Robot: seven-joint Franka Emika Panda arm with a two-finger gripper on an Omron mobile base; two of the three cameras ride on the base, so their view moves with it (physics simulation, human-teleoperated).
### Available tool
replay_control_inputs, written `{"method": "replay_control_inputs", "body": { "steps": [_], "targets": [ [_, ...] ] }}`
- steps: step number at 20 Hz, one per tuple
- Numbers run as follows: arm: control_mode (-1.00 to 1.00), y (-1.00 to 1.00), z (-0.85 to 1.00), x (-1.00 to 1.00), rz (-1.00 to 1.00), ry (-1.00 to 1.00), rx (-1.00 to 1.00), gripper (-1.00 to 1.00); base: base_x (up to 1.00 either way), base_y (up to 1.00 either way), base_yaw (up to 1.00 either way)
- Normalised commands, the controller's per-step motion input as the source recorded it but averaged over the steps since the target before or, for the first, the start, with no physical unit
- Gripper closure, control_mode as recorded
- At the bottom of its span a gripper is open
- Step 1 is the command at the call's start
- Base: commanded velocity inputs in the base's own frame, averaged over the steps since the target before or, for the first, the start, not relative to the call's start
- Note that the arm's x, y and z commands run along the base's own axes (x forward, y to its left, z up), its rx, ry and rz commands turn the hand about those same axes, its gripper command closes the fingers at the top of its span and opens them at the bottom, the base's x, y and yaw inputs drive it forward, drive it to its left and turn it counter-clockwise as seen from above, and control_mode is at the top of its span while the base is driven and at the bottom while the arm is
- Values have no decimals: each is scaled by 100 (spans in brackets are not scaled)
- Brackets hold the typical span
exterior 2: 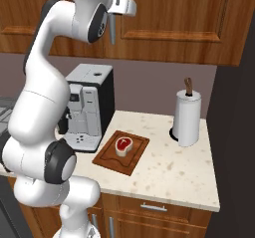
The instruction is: Open the cabinet, retrieve the rolling pin, and place it next to the meat on the cutting board to prepare for tenderizing.
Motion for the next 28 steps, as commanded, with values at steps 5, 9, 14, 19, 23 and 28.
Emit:
{"method": "replay_control_inputs", "body": {
  "steps": [5, 9, 14, 19, 23, 28],
  "targets": [
    [-100, 3, 0, 15, 1, 5, 0, 100, 0, 0, 0],
    [-100, 5, -6, 4, 0, 0, 0, 100, 0, 0, 0],
    [-100, 5, -9, 8, 0, 0, 0, 100, 0, 0, 0],
    [-100, 1, -6, 18, 0, 0, 0, 100, 0, 0, 0],
    [-100, 0, -7, 13, 0, 0, 0, 100, 0, 0, 0],
    [-100, 0, -8, 7, 0, 0, 0, 100, 0, 0, 0]
  ]
}}
